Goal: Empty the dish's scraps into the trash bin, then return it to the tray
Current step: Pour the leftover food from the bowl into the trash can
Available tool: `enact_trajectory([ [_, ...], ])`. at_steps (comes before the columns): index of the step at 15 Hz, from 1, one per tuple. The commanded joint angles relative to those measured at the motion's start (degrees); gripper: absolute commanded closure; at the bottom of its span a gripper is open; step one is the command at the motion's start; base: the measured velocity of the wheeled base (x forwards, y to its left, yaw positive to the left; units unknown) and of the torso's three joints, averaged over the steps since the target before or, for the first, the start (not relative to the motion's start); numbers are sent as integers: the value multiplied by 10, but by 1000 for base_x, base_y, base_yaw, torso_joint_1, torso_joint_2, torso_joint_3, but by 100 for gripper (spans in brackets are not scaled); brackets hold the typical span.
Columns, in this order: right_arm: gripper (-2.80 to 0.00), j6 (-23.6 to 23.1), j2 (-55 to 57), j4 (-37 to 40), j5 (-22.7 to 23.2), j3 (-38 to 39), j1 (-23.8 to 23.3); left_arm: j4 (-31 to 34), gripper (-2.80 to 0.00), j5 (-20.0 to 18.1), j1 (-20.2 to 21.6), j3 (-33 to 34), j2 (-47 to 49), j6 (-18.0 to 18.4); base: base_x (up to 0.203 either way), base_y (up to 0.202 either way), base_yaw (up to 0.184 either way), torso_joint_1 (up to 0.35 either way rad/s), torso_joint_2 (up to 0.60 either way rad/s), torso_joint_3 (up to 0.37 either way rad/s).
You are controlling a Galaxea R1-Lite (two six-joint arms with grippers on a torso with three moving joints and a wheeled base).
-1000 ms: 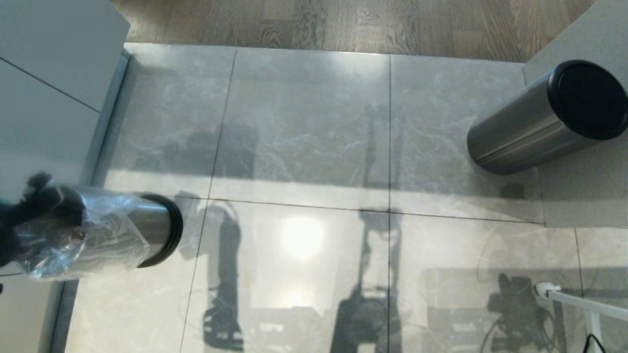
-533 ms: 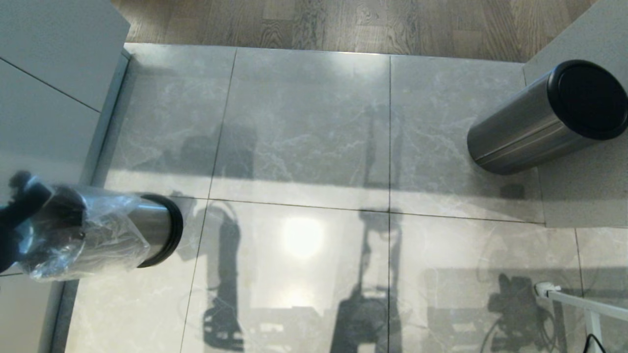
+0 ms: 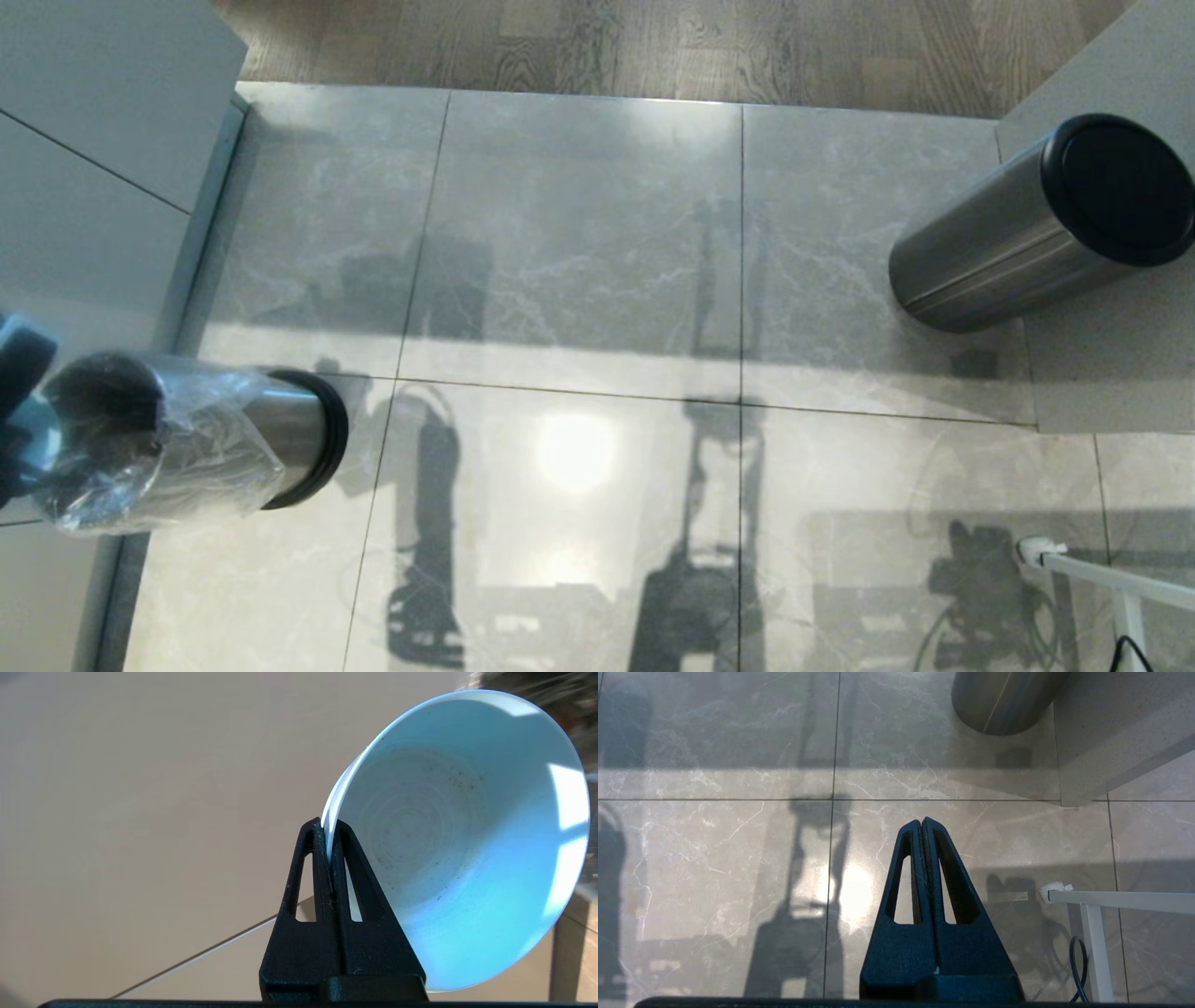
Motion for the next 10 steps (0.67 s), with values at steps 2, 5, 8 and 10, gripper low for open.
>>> enact_trajectory([
  [2, 0, 0, 0, -1, 0, 0, 0, -4, 0, 2, 19, 1, -18, 2, 0, 0, 0, 0, 0, 0],
  [5, 0, 0, 0, -1, 0, 0, 0, -4, 0, 2, 44, 20, -28, -16, 0, 0, 0, 0, 0, 0],
  [8, 0, 0, 0, -1, -1, 0, 0, -4, 0, 2, 55, 46, -28, -99, 0, 0, 0, 0, 0, 0],
  [10, 0, 0, 0, 0, 0, 0, 0, -4, 0, 1, 64, 50, -33, -120, 0, 0, 0, 0, 0, 0],
])
